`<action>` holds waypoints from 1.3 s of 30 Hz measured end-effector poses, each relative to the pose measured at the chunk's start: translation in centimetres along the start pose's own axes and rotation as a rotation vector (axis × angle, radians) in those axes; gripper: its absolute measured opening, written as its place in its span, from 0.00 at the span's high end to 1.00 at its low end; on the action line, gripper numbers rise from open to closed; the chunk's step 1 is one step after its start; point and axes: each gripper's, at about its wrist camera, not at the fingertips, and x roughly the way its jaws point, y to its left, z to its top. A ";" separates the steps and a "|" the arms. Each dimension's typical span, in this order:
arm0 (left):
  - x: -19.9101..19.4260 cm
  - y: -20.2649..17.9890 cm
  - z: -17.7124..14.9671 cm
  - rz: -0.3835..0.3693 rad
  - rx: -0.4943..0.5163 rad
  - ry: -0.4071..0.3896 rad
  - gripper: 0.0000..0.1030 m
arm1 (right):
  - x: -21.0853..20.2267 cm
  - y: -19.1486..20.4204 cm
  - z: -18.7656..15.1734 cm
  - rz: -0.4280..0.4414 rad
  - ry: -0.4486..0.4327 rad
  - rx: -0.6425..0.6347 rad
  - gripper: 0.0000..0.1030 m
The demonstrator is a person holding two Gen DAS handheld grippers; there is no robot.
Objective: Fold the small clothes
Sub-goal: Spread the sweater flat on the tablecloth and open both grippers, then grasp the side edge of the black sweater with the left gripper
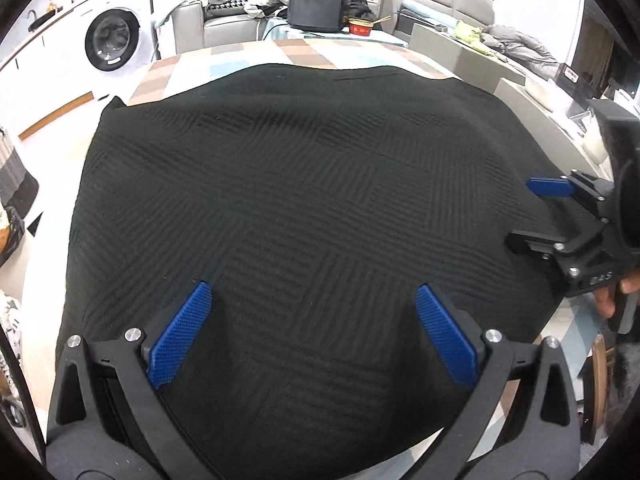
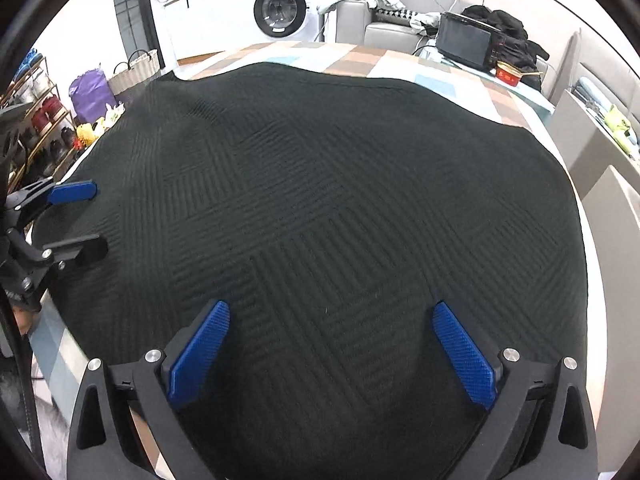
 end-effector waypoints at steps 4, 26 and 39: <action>-0.2 0.2 -0.4 0.010 0.006 0.001 0.01 | -0.7 -0.7 -0.9 -0.005 0.006 -0.018 0.01; -4.0 9.7 -2.6 0.211 -0.210 -0.044 0.01 | -5.1 -3.3 -3.6 -0.092 -0.136 0.157 0.00; -2.5 10.0 -1.1 0.090 -0.247 -0.075 0.85 | -6.5 -4.2 -3.7 -0.040 -0.217 0.233 0.00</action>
